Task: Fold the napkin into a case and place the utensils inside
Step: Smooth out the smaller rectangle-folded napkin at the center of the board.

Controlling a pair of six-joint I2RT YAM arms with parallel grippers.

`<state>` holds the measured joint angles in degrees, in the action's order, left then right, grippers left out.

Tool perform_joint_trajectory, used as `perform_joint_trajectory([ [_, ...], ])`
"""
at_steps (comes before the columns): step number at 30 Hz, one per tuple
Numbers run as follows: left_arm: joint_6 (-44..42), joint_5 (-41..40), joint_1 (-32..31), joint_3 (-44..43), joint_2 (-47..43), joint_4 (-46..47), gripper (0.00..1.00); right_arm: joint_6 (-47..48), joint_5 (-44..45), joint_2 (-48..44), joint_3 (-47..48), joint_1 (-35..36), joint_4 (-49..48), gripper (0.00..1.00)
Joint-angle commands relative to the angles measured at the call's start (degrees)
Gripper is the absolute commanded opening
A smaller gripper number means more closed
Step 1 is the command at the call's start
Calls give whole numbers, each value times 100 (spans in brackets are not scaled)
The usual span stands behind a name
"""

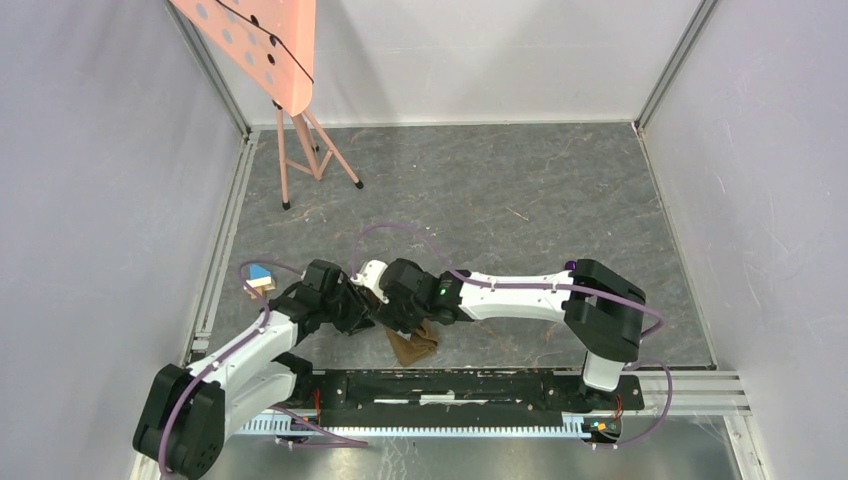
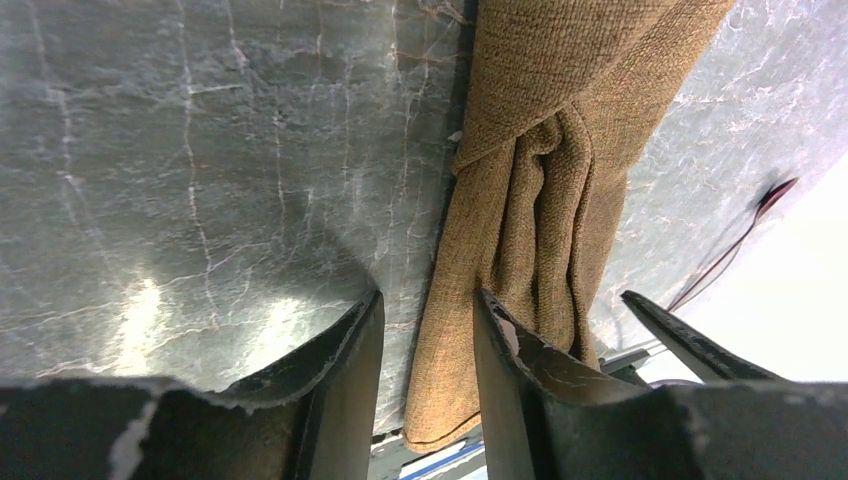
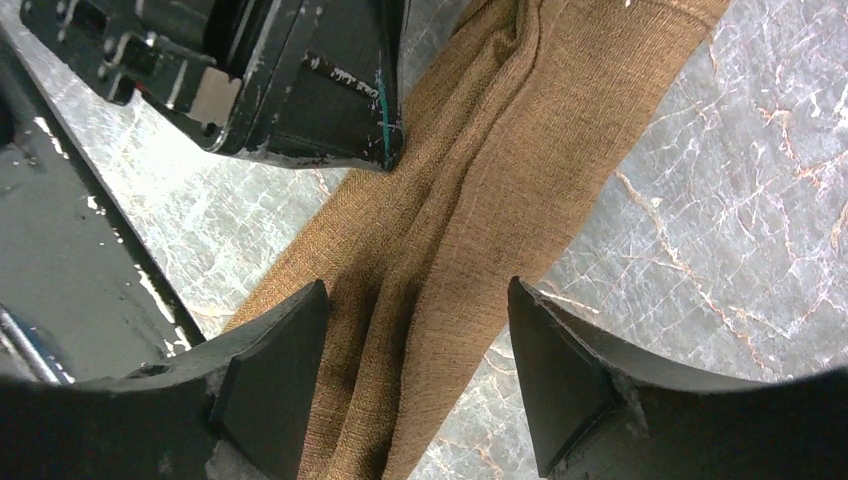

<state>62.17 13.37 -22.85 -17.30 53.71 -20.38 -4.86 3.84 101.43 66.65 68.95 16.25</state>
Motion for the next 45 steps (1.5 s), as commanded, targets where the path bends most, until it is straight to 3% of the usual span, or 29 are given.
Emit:
perform_joint_trajectory([
  [1,354,175,19,236,124,277,44,-33,622,76,282,219,116,71],
  [6,597,328,18,480,202,781,39,-101,1106,73,335,330,257,60],
  [10,757,415,6,517,541,1430,28,-162,1357,17,232,319,162,42],
  [17,969,243,-38,180,1588,2592,22,-80,1484,34,111,-30,-7,40],
  [21,797,221,-47,-201,2178,2759,21,102,1558,35,214,-188,88,45],
  [25,754,269,-48,-219,2398,2839,24,239,1510,-14,302,-188,269,67],
  [27,766,304,-49,-141,2392,2873,27,252,1500,-16,329,-157,372,73],
  [33,831,451,-56,107,2348,2951,31,236,1734,91,358,4,427,76],
  [35,827,465,-57,143,2323,2952,31,198,1945,146,394,13,454,71],
  [39,855,469,-56,198,2308,2982,28,146,2020,158,425,20,395,46],
  [43,957,500,-54,294,2383,3180,24,97,1956,281,518,25,411,33],
  [45,1006,561,-60,331,2462,3296,23,81,1957,324,529,40,420,33],
])
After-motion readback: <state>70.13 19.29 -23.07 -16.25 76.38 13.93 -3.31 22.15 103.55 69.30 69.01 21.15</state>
